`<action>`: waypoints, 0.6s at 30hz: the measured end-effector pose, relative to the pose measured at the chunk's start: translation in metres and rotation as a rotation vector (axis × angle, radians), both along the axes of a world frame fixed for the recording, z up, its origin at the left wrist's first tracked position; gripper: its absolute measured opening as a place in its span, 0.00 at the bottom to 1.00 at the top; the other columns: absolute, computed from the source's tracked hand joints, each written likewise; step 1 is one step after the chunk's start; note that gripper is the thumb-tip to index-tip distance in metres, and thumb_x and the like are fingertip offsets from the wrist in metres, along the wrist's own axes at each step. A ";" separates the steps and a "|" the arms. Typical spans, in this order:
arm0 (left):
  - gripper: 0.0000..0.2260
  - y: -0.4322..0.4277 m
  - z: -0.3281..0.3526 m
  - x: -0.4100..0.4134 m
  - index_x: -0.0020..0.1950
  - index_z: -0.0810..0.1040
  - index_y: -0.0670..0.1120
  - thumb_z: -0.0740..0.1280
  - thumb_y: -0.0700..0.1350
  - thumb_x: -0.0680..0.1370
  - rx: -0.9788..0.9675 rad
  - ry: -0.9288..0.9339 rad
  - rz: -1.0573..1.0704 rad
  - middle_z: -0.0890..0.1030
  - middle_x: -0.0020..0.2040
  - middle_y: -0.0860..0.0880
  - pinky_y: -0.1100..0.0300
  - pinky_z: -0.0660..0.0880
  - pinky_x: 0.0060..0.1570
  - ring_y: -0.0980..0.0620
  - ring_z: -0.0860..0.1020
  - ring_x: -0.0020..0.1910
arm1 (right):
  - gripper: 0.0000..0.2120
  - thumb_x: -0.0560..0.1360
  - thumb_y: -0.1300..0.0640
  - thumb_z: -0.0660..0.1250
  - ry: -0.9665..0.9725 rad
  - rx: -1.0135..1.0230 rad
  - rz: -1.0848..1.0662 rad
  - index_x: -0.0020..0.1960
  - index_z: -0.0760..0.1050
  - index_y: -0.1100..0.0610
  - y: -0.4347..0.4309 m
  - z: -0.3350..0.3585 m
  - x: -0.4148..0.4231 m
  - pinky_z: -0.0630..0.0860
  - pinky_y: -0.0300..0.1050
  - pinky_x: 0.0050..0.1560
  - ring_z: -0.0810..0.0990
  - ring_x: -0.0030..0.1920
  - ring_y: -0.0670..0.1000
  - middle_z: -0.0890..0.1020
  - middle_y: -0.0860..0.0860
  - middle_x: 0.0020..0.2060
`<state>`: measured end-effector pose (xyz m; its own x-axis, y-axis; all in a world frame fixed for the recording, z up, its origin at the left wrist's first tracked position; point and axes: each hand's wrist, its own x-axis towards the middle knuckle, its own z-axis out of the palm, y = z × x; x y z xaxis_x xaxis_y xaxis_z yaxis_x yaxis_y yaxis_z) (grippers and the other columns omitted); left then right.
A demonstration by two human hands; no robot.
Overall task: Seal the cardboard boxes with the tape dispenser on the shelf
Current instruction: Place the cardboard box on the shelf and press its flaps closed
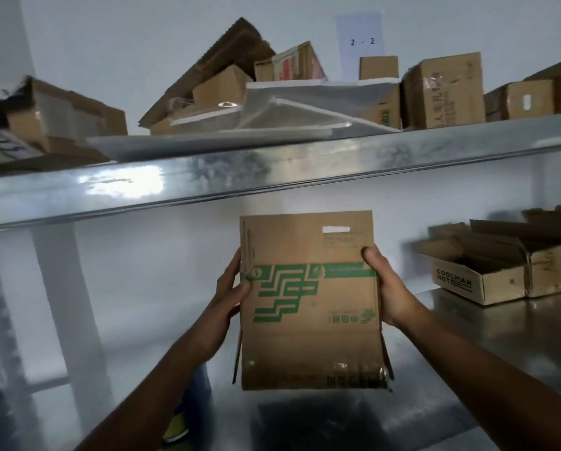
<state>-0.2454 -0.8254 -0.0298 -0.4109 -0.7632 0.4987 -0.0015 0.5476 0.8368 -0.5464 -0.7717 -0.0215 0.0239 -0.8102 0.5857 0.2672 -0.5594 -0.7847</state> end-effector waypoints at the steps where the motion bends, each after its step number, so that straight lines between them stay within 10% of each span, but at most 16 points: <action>1: 0.36 -0.002 -0.004 -0.003 0.80 0.59 0.60 0.68 0.67 0.76 0.017 0.013 -0.009 0.71 0.76 0.50 0.38 0.68 0.72 0.47 0.73 0.72 | 0.28 0.74 0.38 0.70 0.001 -0.003 -0.005 0.67 0.72 0.54 -0.003 -0.006 -0.002 0.81 0.49 0.52 0.84 0.57 0.54 0.84 0.53 0.58; 10: 0.26 -0.004 -0.023 -0.044 0.69 0.73 0.47 0.69 0.56 0.75 0.168 0.222 0.026 0.80 0.65 0.38 0.39 0.77 0.61 0.36 0.80 0.62 | 0.20 0.75 0.46 0.61 -0.038 0.050 -0.094 0.62 0.74 0.58 -0.028 -0.040 -0.015 0.68 0.69 0.70 0.72 0.69 0.68 0.68 0.71 0.69; 18: 0.31 -0.011 -0.036 -0.059 0.69 0.76 0.46 0.69 0.63 0.73 0.202 0.298 0.138 0.83 0.61 0.39 0.35 0.74 0.64 0.36 0.82 0.59 | 0.16 0.73 0.50 0.64 0.014 0.061 -0.040 0.59 0.77 0.54 -0.058 -0.043 -0.026 0.74 0.60 0.67 0.76 0.65 0.61 0.67 0.69 0.69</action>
<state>-0.3046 -0.8365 -0.0659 -0.1573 -0.8963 0.4147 0.1958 0.3832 0.9027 -0.5721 -0.8294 -0.0640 -0.0012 -0.8450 0.5348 0.2340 -0.5202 -0.8214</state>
